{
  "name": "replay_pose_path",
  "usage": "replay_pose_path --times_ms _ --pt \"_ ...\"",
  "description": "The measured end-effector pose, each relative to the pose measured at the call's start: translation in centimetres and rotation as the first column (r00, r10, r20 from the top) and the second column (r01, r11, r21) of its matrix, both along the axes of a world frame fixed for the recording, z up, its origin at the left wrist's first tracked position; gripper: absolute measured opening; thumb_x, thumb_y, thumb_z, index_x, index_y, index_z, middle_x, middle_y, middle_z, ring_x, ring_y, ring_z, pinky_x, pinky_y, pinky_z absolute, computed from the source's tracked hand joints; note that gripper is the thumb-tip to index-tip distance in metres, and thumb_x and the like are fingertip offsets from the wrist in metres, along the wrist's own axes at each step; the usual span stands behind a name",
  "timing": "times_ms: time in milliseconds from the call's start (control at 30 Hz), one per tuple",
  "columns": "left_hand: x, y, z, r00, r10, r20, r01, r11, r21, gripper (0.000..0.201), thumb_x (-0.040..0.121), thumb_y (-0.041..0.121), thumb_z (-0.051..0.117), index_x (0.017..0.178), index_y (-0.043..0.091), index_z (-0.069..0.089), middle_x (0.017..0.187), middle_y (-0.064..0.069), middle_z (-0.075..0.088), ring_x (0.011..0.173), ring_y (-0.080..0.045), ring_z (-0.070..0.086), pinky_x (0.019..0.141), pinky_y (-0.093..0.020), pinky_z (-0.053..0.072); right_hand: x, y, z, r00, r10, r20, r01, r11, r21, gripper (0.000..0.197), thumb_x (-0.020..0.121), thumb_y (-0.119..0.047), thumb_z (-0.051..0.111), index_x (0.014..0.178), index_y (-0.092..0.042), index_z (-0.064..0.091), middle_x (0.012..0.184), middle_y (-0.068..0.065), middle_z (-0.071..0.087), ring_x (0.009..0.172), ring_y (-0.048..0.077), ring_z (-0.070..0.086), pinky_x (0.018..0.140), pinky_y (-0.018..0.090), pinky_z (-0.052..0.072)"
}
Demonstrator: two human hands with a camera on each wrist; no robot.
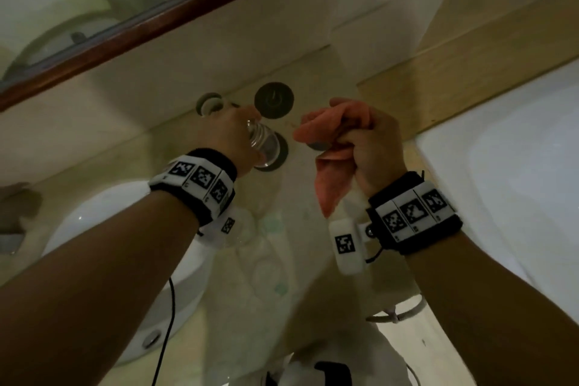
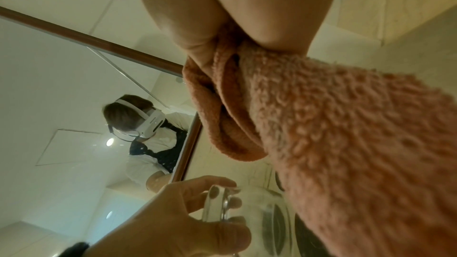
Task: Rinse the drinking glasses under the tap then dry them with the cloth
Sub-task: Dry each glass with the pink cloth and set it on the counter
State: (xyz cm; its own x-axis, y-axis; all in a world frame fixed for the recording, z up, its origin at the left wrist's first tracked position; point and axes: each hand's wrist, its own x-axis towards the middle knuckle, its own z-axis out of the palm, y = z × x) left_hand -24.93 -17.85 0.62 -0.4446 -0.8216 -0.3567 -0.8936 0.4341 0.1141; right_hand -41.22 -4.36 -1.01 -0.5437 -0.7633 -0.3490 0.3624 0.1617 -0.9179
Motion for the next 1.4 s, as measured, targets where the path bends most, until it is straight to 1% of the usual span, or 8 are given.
replay_pose_path --times_ms 233,600,800,967,1100,1200,1300,1400 --pt "-1.7 -1.5 -2.6 0.998 0.066 0.024 -0.067 0.996 0.057 0.06 0.073 0.023 0.083 0.128 0.025 0.059 0.121 -0.009 0.063 0.106 -0.033 0.063 0.09 -0.046 0.056 -0.3 -1.1 -1.3 0.996 0.021 0.086 -0.022 1.0 0.008 0.047 0.083 0.022 0.039 0.111 -0.006 0.065 0.085 -0.001 0.078 0.087 0.02 0.076 0.065 0.037 0.063" --pt "-3.3 -1.6 -3.7 0.992 0.064 0.107 -0.075 0.992 0.099 0.059 0.076 0.03 0.083 0.124 0.015 0.054 0.113 -0.014 0.058 0.092 -0.032 0.057 0.078 -0.04 0.051 -1.2 -1.0 -2.8 0.984 -0.028 0.176 0.026 1.0 0.01 0.049 0.084 0.023 0.04 0.096 -0.016 0.069 0.075 -0.005 0.077 0.073 0.013 0.075 0.05 0.026 0.059" --pt "-3.2 -1.3 -3.7 0.992 0.065 0.109 -0.077 0.991 0.109 0.066 0.073 0.034 0.084 0.127 0.019 0.05 0.12 -0.014 0.057 0.104 -0.037 0.061 0.086 -0.045 0.053 -1.0 -1.1 -3.2 0.983 -0.021 0.182 0.023 1.0 -0.009 0.049 0.083 0.022 0.042 0.089 -0.016 0.071 0.077 -0.001 0.077 0.077 0.018 0.076 0.059 0.03 0.061" --pt "-1.1 -1.2 -2.2 0.981 0.184 -0.066 -0.174 0.977 0.125 0.066 0.074 0.043 0.082 0.13 0.027 0.05 0.124 -0.005 0.058 0.107 -0.028 0.06 0.082 -0.036 0.048 0.2 -1.2 -3.1 0.988 0.014 0.156 -0.008 0.999 -0.042 0.041 0.082 0.022 0.041 0.099 -0.002 0.07 0.088 0.01 0.078 0.089 0.028 0.075 0.074 0.039 0.062" --pt "2.5 0.4 0.2 0.913 0.314 -0.259 -0.303 0.949 0.083 0.064 0.073 0.051 0.082 0.126 0.026 0.056 0.121 0.002 0.062 0.105 -0.019 0.061 0.09 -0.038 0.052 1.6 -1.0 -2.8 0.983 0.08 0.164 -0.073 0.996 -0.043 0.041 0.085 0.019 0.043 0.102 -0.008 0.068 0.086 0.005 0.078 0.087 0.025 0.076 0.067 0.032 0.062" --pt "5.9 2.5 1.1 0.823 0.385 -0.418 -0.397 0.916 0.061 0.055 0.075 0.048 0.082 0.121 0.024 0.061 0.12 0.005 0.063 0.102 -0.013 0.062 0.084 -0.028 0.049 3.1 -0.8 -2.5 0.983 0.125 0.138 -0.121 0.992 -0.038 0.041 0.085 0.017 0.046 0.101 -0.014 0.068 0.089 0.005 0.078 0.091 0.024 0.075 0.066 0.027 0.06" --pt "9.2 5.0 0.9 0.737 0.467 -0.49 -0.497 0.864 0.076 0.047 0.078 0.046 0.079 0.115 0.024 0.063 0.113 0.007 0.065 0.098 -0.01 0.062 0.083 -0.029 0.051 4.6 -0.5 -2.1 0.977 0.179 0.12 -0.172 0.983 -0.066 0.043 0.083 0.018 0.047 0.098 -0.016 0.069 0.098 0.016 0.076 0.097 0.028 0.074 0.079 0.035 0.061" --pt "12.1 7.2 -0.2 0.696 0.546 -0.467 -0.583 0.809 0.075 0.034 0.079 0.043 0.077 0.104 0.024 0.065 0.101 0.007 0.066 0.087 -0.011 0.064 0.081 -0.03 0.051 5.7 0.0 -1.9 0.969 0.228 0.094 -0.222 0.972 -0.072 0.05 0.079 0.018 0.05 0.075 -0.024 0.077 0.091 0.008 0.078 0.091 0.024 0.075 0.07 0.039 0.059"
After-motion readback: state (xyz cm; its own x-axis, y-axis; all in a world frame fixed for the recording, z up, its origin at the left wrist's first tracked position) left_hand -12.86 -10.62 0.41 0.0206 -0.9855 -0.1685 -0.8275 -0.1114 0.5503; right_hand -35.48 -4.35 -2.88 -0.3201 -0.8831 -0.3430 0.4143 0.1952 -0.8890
